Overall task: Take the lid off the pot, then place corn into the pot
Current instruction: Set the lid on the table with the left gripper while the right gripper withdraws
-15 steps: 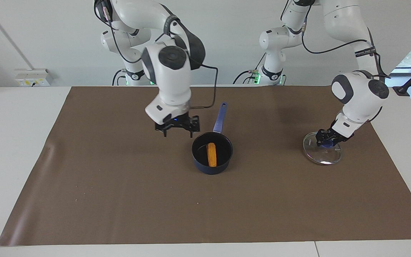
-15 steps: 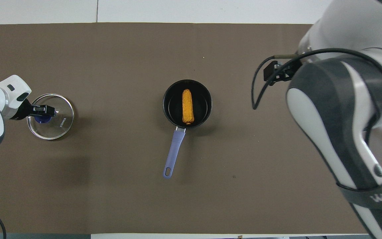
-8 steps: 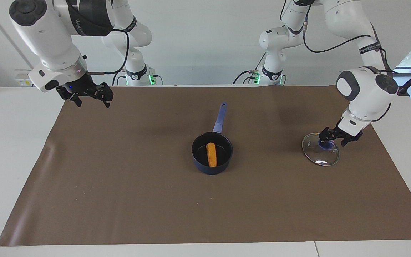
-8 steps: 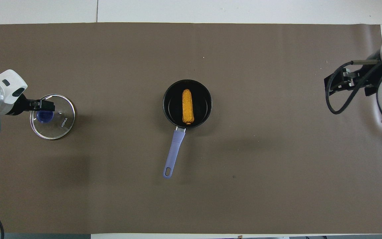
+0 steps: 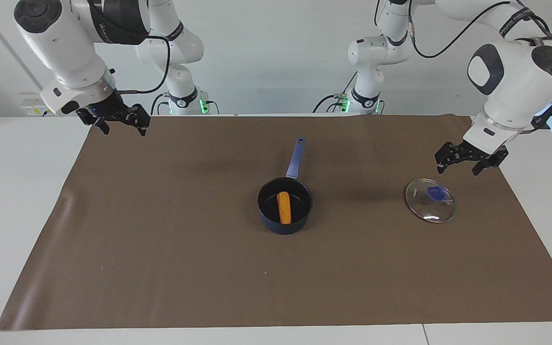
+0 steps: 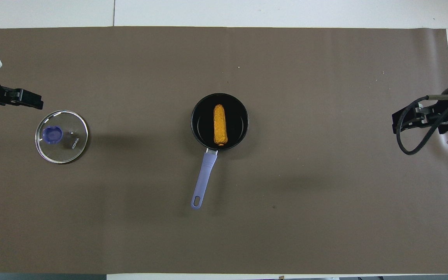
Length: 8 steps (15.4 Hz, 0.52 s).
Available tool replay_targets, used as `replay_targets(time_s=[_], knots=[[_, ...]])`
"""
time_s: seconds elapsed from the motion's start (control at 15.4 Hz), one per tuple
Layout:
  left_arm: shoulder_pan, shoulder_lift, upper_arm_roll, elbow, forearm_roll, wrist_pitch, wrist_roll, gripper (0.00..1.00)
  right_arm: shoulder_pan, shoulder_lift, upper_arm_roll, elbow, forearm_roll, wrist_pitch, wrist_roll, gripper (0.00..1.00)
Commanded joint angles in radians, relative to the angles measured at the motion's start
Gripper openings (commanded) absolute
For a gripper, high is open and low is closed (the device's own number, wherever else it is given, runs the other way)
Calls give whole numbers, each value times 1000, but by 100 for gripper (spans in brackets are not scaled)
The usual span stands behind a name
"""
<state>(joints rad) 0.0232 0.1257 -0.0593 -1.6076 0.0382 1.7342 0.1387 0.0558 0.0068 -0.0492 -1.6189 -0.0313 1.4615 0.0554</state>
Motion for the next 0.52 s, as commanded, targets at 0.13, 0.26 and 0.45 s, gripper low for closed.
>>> replay_targets(time_s=[0.13, 0.26, 0.45], knots=[[-9, -80, 6, -15, 22, -102, -22, 100, -11, -56, -3, -79, 1, 54, -51, 100], [-32, -112, 4, -37, 22, -136, -72, 100, -11, -56, -5, -82, 1, 68, -54, 100], [-45, -149, 3, -60, 22, -160, -88, 100, -14, -56, -17, -85, -1, 83, -54, 100]])
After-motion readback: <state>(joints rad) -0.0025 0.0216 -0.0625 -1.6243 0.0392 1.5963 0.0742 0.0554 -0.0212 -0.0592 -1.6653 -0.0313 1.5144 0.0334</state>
